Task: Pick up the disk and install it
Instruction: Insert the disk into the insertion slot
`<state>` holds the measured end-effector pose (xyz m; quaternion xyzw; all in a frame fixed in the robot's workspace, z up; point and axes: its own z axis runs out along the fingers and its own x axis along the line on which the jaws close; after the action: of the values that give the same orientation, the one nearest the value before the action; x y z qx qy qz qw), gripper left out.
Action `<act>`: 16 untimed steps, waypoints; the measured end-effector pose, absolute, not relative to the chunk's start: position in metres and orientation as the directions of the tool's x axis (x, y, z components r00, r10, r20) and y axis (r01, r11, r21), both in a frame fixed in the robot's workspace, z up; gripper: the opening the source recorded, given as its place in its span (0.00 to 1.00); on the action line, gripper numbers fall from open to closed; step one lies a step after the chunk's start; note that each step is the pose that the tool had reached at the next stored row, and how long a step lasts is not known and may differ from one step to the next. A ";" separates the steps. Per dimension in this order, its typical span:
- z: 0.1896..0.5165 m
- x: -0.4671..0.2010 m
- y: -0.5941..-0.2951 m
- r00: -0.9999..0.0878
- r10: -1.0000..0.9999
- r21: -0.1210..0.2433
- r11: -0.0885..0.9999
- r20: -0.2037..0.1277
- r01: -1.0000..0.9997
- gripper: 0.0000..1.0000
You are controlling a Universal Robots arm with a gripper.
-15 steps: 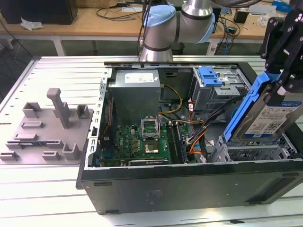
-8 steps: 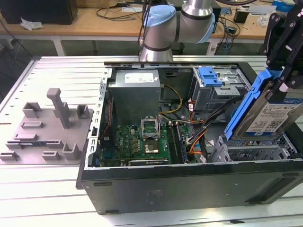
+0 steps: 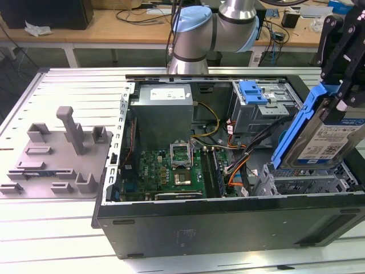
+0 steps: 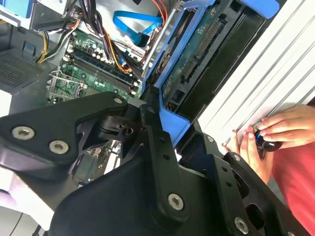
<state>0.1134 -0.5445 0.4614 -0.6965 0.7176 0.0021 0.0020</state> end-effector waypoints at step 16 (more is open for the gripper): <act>0.461 0.101 -0.544 -0.025 -1.000 -0.047 0.025 -0.007 -0.999 0.37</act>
<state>0.1008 -0.5445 0.4614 -0.6981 0.7156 -0.0143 0.0187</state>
